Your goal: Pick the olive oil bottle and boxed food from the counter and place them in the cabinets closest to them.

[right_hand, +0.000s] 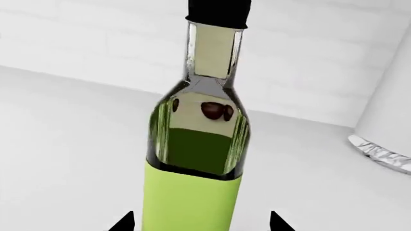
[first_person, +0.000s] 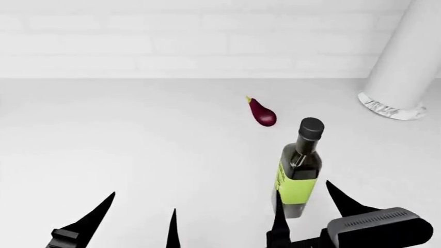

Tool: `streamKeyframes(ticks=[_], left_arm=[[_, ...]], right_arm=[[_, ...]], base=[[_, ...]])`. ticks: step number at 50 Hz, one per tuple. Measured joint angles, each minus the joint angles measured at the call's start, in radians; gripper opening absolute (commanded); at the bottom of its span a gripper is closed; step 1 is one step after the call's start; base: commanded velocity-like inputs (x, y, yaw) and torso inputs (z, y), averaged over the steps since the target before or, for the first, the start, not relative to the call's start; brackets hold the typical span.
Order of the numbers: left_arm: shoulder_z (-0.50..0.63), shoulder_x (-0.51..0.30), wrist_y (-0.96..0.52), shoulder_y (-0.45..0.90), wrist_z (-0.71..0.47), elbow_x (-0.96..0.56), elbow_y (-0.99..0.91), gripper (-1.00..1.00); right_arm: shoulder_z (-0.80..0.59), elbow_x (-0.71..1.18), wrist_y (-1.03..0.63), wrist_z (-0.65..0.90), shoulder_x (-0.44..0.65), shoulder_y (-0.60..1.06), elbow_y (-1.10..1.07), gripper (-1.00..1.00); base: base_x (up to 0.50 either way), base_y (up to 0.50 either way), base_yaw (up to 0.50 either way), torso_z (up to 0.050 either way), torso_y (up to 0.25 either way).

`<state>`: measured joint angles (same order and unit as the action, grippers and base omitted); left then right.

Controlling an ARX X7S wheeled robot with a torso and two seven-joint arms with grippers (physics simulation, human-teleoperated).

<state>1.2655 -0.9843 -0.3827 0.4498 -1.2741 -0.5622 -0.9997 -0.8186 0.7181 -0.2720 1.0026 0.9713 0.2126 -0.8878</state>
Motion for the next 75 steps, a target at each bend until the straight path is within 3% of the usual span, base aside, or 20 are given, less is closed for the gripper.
streamKeyframes(ticks=[39,40,63,67,75], left_arm=[[0.017,0.016,-0.010,0.015,-0.002,-0.008,0.011,1.00],[0.018,0.016,-0.009,0.015,-0.002,-0.008,0.012,1.00],[0.025,0.017,0.000,0.015,0.004,-0.006,0.023,1.00],[0.025,0.017,0.009,0.015,0.012,-0.008,0.030,1.00],[0.023,0.011,0.037,0.011,0.030,-0.008,0.045,1.00]], right_arm=[[0.055,0.210,-0.059,-0.025,-0.061,0.167,0.038,1.00],[0.056,0.212,-0.061,-0.025,-0.063,0.170,0.040,-1.00],[0.105,0.322,-0.075,0.053,-0.028,0.258,-0.028,-1.00],[0.099,0.419,-0.056,0.114,0.020,0.396,-0.069,-1.00],[-0.008,0.649,0.014,0.242,0.112,0.845,-0.116,-1.00]], base=[[0.00,0.00,0.00,0.000,0.000],[0.00,0.00,0.00,0.000,0.000],[0.00,0.00,0.00,0.000,0.000],[0.00,0.00,0.00,0.000,0.000],[0.00,0.00,0.00,0.000,0.001]])
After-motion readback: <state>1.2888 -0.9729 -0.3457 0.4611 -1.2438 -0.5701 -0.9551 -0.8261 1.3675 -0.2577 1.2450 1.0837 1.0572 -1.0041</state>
